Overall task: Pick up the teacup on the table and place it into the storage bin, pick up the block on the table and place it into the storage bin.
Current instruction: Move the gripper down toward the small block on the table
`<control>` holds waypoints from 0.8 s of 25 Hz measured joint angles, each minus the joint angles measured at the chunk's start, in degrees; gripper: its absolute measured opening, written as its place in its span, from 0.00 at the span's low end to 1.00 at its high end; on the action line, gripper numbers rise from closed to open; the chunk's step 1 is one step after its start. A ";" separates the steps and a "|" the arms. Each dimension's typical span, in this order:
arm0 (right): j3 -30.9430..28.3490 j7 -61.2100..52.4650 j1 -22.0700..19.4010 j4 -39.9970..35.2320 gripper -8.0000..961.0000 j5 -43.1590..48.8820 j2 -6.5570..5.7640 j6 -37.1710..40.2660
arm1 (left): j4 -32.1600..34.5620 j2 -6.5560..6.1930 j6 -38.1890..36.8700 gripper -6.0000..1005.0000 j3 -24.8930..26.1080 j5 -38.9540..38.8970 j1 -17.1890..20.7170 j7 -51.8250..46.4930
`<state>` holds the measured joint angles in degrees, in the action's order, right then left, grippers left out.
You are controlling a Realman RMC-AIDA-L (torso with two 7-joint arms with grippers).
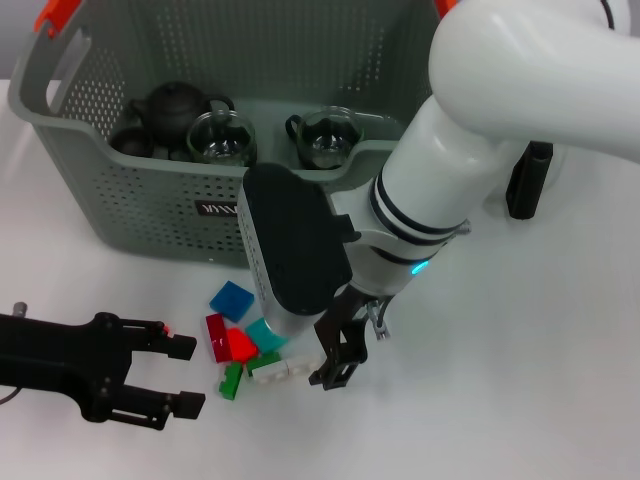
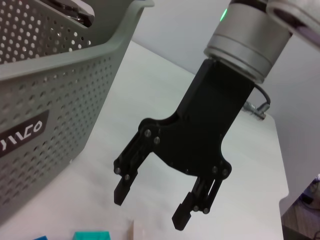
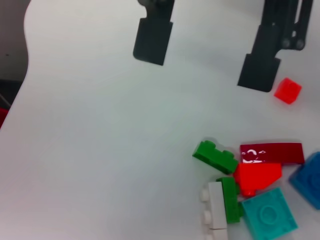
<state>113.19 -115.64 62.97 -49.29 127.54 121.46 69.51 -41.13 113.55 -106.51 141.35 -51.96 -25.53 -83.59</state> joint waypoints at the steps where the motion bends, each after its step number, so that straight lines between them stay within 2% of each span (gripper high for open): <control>1: 0.20 0.01 0.01 0.16 0.84 -0.07 0.06 -0.08 | 0.01 0.02 0.00 0.79 0.02 -0.03 0.02 0.00; 14: 1.38 1.93 0.06 4.81 0.79 -4.34 0.18 -3.70 | 0.72 0.28 0.53 0.79 0.07 -0.16 -0.05 0.24; 20: 3.90 2.19 0.00 5.81 0.77 -6.07 0.27 -6.11 | 0.70 0.48 0.55 0.79 0.06 0.03 0.00 0.26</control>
<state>117.09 -113.45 62.97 -43.48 121.47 121.73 63.39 -40.43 114.03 -105.96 141.42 -51.94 -25.53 -83.32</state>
